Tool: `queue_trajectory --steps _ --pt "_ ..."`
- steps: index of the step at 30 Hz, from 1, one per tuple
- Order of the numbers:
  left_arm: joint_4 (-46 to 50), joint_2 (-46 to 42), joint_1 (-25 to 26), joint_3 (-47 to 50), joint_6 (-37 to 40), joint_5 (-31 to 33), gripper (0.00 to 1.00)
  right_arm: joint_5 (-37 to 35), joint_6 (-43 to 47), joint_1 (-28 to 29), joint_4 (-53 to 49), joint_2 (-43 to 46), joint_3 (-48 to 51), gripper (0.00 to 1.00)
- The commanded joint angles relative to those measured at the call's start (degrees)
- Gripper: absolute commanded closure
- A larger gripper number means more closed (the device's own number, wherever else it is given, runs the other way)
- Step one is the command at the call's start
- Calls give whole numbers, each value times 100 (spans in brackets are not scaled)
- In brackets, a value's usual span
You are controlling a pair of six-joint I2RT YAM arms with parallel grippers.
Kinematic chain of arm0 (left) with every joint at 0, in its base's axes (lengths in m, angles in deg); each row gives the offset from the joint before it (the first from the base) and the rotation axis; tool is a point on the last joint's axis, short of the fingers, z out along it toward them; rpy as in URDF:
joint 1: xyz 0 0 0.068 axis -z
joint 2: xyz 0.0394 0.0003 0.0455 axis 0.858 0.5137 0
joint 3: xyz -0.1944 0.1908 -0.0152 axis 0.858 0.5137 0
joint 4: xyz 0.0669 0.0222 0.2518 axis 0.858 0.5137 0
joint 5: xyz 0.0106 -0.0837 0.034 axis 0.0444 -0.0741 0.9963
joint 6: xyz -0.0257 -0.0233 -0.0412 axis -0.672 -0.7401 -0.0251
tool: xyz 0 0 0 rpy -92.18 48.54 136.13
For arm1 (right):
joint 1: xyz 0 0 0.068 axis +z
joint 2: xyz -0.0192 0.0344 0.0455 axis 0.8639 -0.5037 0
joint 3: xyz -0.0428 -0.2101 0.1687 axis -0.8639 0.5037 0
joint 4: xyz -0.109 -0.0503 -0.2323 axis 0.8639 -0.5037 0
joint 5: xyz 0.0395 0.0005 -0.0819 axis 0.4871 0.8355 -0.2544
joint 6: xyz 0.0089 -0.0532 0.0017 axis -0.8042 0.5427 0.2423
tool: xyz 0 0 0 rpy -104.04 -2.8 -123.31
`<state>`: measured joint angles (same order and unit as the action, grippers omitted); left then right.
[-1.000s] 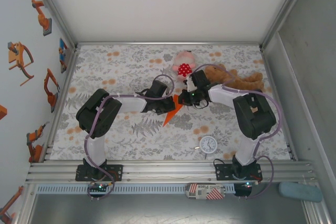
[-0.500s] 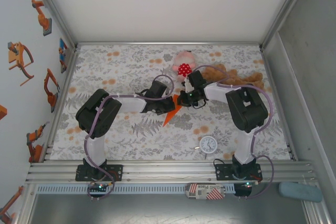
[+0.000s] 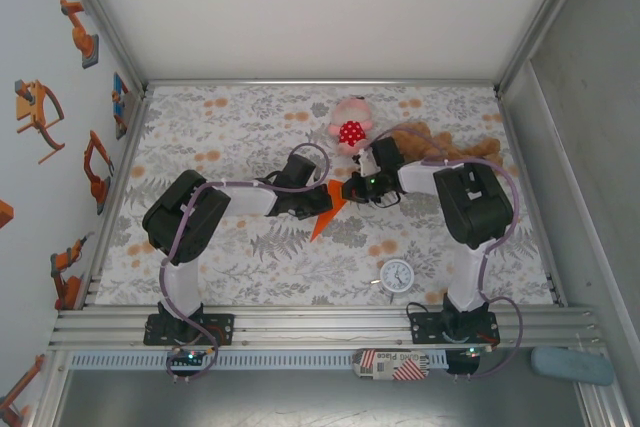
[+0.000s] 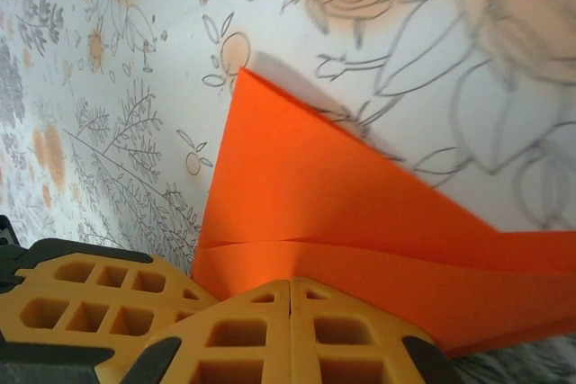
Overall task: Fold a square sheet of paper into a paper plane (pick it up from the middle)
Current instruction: Fold the wing for the fifth time at the center of the table.
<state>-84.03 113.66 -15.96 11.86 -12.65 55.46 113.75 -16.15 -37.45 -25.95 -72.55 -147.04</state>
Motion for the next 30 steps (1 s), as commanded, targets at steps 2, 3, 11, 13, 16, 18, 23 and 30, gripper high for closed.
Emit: queue_trajectory --steps 2,3,11,13,16,18,23,30 --pt "1139 205 -83 330 54 219 100 -636 3 -475 140 -171 -46 100" --pt "1140 205 -82 329 62 222 100 -737 -29 -541 99 -160 -95 100" --pt "1238 178 -84 166 192 129 100 -1889 -45 -572 -472 421 -312 100" --pt "1246 178 -74 112 213 101 100 -2221 -108 -460 -484 944 -59 100" --pt "1237 188 -71 52 215 62 100 -1981 -308 -331 -234 1374 303 100" --pt "1197 191 -71 26 215 23 100 -1411 -447 -227 -87 1314 393 100" --pt "1202 169 -76 -35 214 -13 100 -708 -685 157 205 937 301 100" --pt "1149 48 -77 -79 236 -112 100 -714 -683 247 26 365 6 100"
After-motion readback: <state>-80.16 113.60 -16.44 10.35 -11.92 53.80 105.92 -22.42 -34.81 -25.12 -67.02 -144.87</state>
